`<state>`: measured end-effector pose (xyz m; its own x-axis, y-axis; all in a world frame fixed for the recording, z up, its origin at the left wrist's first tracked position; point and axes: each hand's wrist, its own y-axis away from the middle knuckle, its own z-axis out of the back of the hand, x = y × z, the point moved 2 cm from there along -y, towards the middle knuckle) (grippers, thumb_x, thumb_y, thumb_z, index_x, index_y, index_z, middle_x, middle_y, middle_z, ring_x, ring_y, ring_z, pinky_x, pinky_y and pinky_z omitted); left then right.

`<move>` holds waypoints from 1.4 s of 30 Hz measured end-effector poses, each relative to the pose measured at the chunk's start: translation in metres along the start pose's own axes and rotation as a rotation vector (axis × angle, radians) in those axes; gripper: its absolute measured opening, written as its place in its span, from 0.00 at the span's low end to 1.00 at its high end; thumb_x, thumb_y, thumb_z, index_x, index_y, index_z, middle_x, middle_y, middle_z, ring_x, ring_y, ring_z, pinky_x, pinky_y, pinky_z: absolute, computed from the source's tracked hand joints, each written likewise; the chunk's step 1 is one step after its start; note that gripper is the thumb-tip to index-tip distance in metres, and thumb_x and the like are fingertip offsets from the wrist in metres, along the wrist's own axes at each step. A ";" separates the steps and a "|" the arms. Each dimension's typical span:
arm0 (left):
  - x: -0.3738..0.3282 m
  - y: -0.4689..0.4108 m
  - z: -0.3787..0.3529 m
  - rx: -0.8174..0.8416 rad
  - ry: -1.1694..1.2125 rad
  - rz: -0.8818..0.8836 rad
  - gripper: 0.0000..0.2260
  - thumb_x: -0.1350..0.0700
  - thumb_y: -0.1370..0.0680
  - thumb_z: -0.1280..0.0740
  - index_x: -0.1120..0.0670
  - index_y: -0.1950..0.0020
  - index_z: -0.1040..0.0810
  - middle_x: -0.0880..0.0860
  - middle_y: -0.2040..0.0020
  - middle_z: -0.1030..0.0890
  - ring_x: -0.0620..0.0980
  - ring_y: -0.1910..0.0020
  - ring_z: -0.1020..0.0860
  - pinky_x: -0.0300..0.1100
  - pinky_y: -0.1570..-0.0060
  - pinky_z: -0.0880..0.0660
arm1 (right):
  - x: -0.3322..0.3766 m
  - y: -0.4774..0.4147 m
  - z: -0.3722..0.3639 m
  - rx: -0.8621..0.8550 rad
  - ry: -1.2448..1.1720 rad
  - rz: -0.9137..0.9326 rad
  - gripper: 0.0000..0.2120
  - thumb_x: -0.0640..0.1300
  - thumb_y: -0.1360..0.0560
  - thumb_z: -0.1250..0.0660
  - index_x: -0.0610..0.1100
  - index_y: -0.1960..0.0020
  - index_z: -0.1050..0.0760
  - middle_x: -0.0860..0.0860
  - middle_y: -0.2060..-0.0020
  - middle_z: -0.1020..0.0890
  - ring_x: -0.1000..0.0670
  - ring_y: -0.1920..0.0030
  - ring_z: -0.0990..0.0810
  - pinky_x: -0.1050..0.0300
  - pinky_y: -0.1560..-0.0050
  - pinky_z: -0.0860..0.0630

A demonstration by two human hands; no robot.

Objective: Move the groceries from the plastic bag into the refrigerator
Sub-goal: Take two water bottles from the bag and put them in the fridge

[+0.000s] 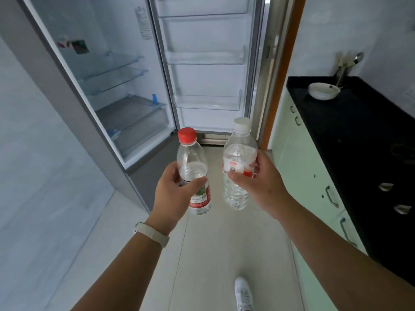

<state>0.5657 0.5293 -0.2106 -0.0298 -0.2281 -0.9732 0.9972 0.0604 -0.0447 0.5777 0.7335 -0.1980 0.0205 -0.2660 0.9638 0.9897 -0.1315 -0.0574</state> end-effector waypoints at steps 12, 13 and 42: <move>-0.036 -0.137 -0.072 -0.131 0.005 -0.035 0.17 0.58 0.29 0.23 0.45 0.45 0.23 0.45 0.51 0.16 0.41 0.54 0.17 0.35 0.54 0.24 | -0.023 -0.173 0.046 0.075 -0.041 0.043 0.22 0.47 0.32 0.22 0.58 0.45 0.30 0.60 0.53 0.19 0.66 0.55 0.20 0.63 0.56 0.23; -0.039 -0.143 -0.072 -0.135 -0.001 -0.044 0.18 0.59 0.29 0.23 0.47 0.43 0.23 0.45 0.49 0.16 0.41 0.52 0.17 0.36 0.53 0.24 | -0.024 -0.182 0.047 0.078 -0.046 0.043 0.22 0.46 0.32 0.22 0.58 0.46 0.30 0.59 0.53 0.19 0.65 0.56 0.20 0.61 0.55 0.22; 0.031 -0.440 0.110 -0.262 -0.023 0.021 0.21 0.51 0.30 0.24 0.46 0.40 0.26 0.43 0.48 0.18 0.42 0.51 0.18 0.34 0.55 0.26 | 0.029 -0.465 -0.188 0.202 0.051 0.077 0.23 0.48 0.32 0.22 0.53 0.42 0.28 0.58 0.50 0.18 0.59 0.50 0.18 0.51 0.46 0.20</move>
<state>0.1333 0.3884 -0.1963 -0.0051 -0.2457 -0.9693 0.9455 0.3144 -0.0847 0.0914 0.6072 -0.1929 0.0947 -0.3166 0.9438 0.9939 0.0834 -0.0718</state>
